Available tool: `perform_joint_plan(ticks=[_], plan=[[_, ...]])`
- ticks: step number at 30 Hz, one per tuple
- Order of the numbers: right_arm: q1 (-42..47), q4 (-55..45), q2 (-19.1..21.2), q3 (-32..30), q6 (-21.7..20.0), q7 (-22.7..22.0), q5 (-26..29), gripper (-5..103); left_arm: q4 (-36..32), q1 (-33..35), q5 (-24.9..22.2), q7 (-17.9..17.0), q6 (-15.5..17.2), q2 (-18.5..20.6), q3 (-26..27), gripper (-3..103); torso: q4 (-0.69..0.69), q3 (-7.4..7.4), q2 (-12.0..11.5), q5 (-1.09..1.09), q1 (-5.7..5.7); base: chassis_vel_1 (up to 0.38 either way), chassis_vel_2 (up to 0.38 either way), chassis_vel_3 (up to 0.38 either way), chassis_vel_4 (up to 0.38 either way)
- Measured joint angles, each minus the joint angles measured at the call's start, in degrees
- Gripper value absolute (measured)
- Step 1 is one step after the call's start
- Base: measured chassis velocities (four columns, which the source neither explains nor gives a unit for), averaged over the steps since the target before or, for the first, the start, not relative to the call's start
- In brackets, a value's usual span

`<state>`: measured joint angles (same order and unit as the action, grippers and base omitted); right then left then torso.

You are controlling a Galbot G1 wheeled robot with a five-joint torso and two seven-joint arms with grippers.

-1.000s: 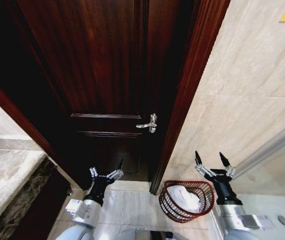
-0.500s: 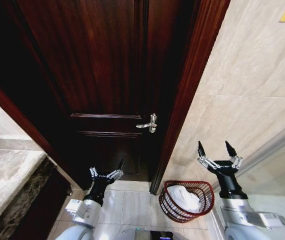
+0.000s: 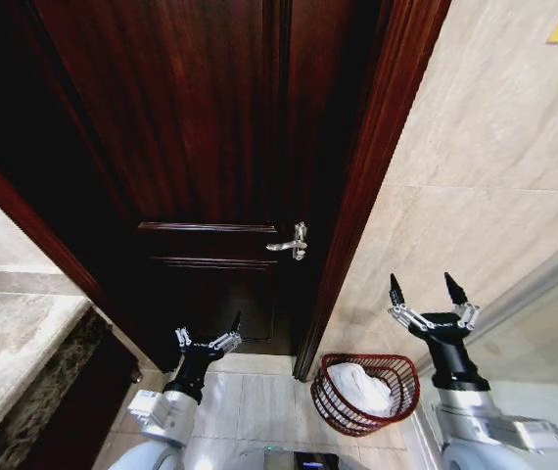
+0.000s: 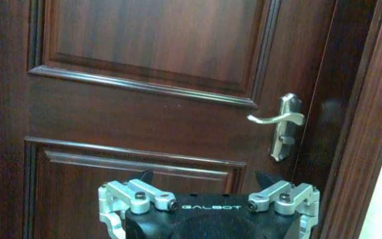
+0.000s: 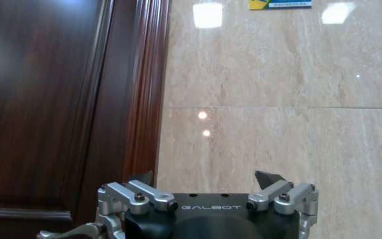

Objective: Discard the used towel into the hamper.

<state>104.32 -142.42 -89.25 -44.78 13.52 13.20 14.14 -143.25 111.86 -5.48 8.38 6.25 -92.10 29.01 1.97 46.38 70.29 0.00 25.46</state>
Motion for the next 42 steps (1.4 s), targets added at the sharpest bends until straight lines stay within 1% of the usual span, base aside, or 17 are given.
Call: perform_joint_plan(ticks=[12,22,42], plan=[[0.6,0.8,-0.6,0.2,1.3,0.8,0.4,100,0.0,0.0,0.0,0.0,0.0,0.0,0.0,100,0.00,0.00,0.0,-0.01,0.00,0.035,-0.034,-0.036,0.039],[0.2,0.9,0.1,-0.2,1.2,0.9,1.0,100,0.0,0.0,0.0,0.0,0.0,0.0,0.0,100,-0.01,0.00,0.0,0.00,-0.01,0.080,-0.077,-0.090,0.085],[0.4,1.2,0.1,-0.1,1.0,1.6,1.0,100,0.0,0.0,0.0,0.0,0.0,0.0,0.0,100,0.00,0.00,0.0,0.00,0.00,0.086,-0.082,-0.089,0.090]])
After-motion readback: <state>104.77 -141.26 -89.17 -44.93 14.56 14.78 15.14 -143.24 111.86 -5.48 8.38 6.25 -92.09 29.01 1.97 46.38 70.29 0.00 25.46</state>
